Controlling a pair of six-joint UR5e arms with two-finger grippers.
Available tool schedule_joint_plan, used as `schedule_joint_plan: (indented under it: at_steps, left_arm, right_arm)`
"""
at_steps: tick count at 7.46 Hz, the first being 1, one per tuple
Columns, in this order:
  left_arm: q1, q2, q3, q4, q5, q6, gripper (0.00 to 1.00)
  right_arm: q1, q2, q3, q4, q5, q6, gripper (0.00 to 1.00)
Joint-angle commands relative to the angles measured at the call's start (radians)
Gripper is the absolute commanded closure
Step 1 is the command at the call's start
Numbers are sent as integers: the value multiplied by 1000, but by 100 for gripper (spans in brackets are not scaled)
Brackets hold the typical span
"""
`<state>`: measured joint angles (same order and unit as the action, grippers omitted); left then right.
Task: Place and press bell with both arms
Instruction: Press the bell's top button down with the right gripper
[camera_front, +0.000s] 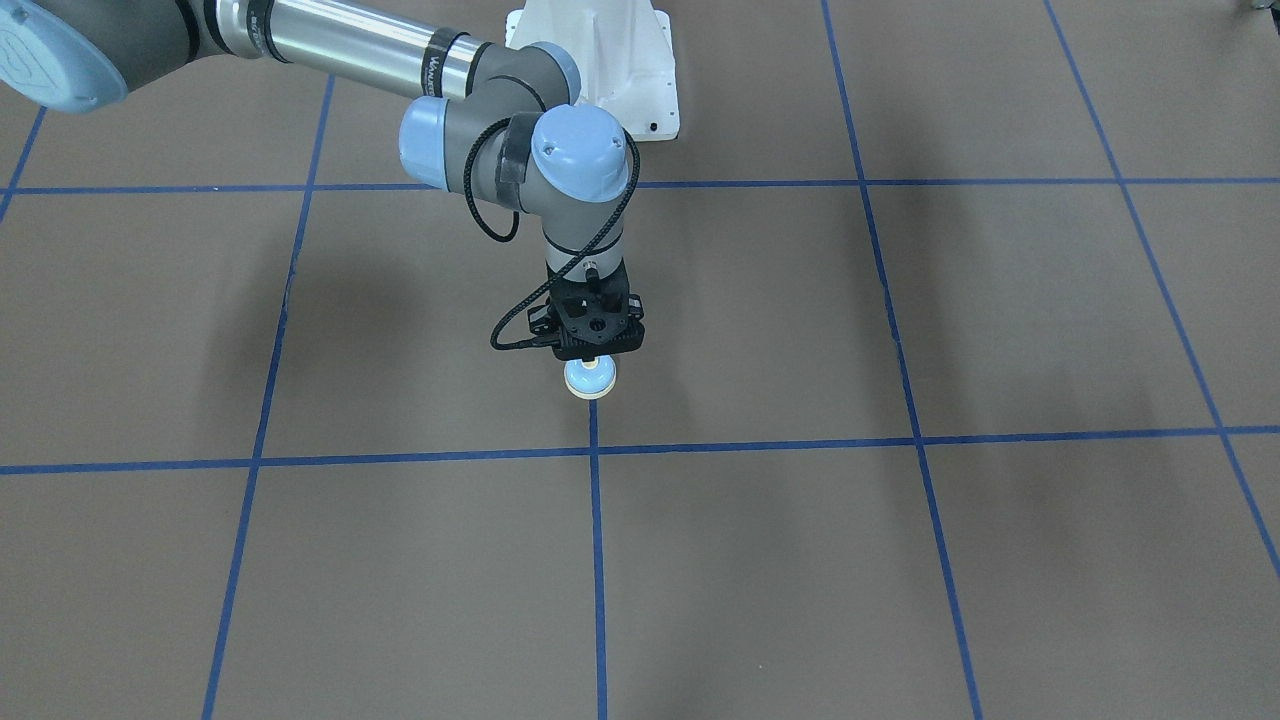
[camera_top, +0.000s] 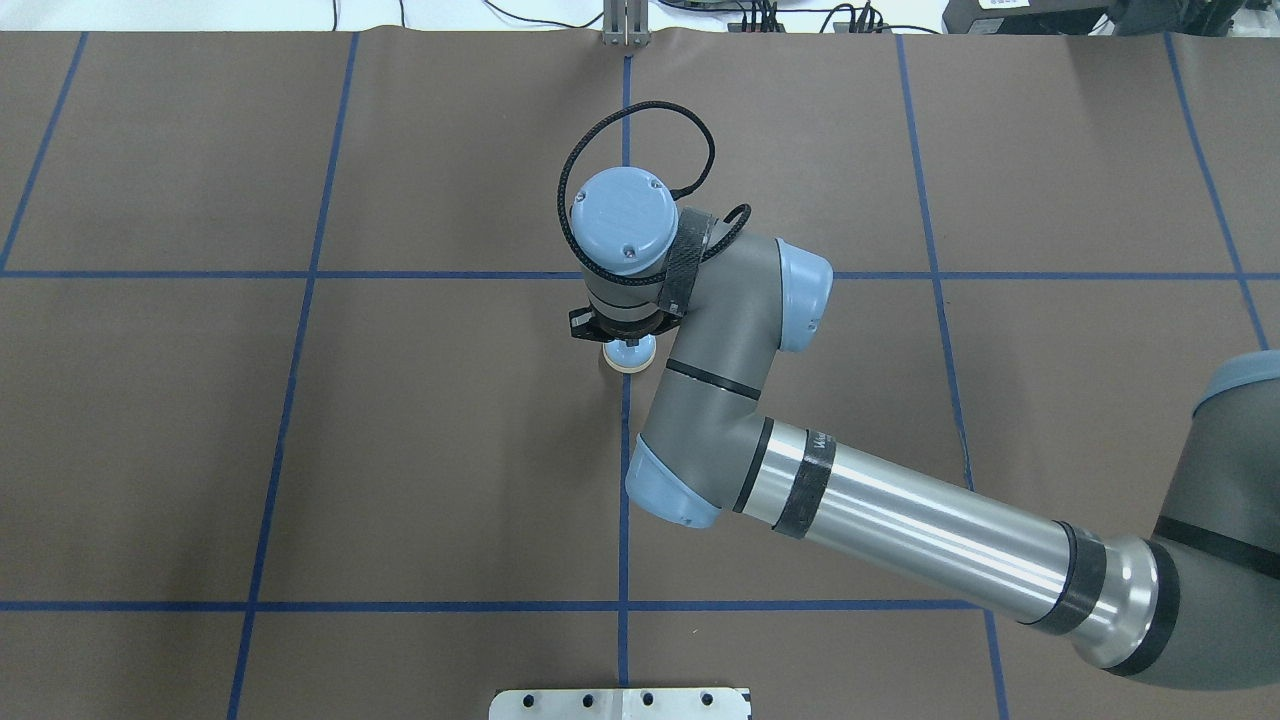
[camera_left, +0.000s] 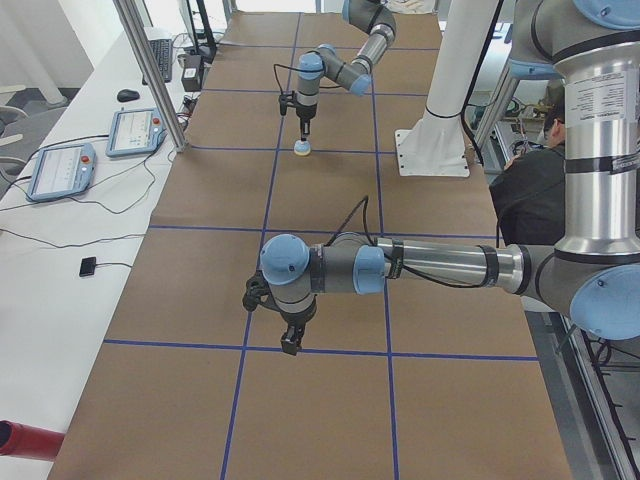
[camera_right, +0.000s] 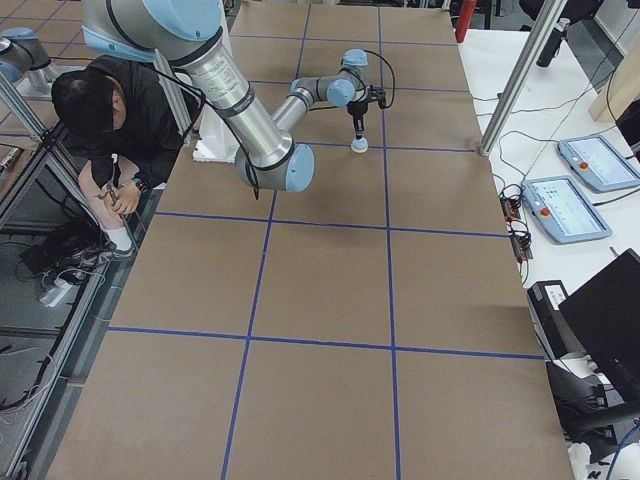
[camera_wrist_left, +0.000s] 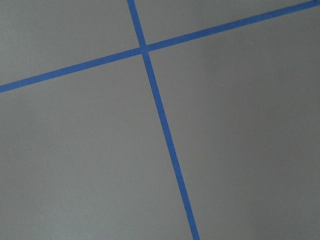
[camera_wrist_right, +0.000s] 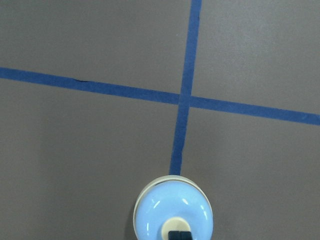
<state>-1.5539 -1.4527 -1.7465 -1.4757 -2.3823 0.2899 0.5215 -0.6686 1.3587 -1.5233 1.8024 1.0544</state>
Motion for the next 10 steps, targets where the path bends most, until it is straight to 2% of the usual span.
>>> schedule_joint_plan:
  at_steps: [1, 4, 6, 7, 8, 9, 10]
  left_arm:
    - [0, 2, 1, 0, 0, 0, 0]
    - [0, 2, 1, 0, 0, 0, 0]
    - [0, 2, 2, 0, 0, 0, 0]
    - [0, 0, 8, 0, 0, 0, 0]
    - [0, 0, 16, -6, 0, -2, 0]
    - [0, -2, 22, -18, 0, -21, 0]
    - [0, -3, 22, -46, 0, -73, 0]
  right_arm:
    - [0, 1, -9, 9, 0, -1, 100]
    - [0, 7, -20, 28, 2, -4, 100]
    - [14, 11, 5, 25, 11, -2, 100]
    - [34, 11, 20, 22, 29, -2, 96]
    - [64, 6, 32, 17, 53, -1, 43]
    - [99, -3, 54, 12, 58, 1, 0]
    - [157, -28, 89, -26, 101, -2, 0]
